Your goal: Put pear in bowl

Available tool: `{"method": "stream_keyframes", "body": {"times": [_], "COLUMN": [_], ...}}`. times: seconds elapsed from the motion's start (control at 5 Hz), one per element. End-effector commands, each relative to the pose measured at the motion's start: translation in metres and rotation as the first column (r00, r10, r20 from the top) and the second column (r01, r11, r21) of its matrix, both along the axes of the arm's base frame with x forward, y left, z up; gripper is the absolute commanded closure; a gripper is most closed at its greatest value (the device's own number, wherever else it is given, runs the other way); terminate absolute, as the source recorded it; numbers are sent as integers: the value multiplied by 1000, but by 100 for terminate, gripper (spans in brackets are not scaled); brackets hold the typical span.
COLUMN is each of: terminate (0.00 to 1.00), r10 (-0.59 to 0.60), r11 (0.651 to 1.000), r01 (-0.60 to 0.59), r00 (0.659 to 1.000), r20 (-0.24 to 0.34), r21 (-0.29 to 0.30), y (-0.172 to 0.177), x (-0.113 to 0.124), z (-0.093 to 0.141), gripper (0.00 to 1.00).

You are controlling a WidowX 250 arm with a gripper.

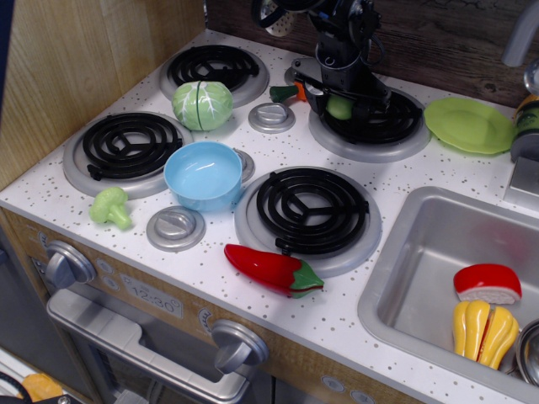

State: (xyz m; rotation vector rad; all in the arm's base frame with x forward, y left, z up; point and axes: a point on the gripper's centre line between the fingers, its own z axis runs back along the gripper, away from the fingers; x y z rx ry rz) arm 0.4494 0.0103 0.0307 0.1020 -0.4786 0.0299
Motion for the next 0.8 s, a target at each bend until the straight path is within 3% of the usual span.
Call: {"method": "stream_keyframes", "body": {"times": [0.0,0.2,0.4,0.6], "terminate": [0,0,0,0], "r10": [80,138,193,278], "r11": [992,980,962,938], "r01": [-82,-118,-140,-177], "r00": [997,984,956,899], "r20": [25,-117,-222,-340], "r21": [97,159,237,299], "y": [33,60,71,80], "x": [-14,-42,-72,-101], "z": [68,84,81,83], "gripper": [100,100,100,100]}}
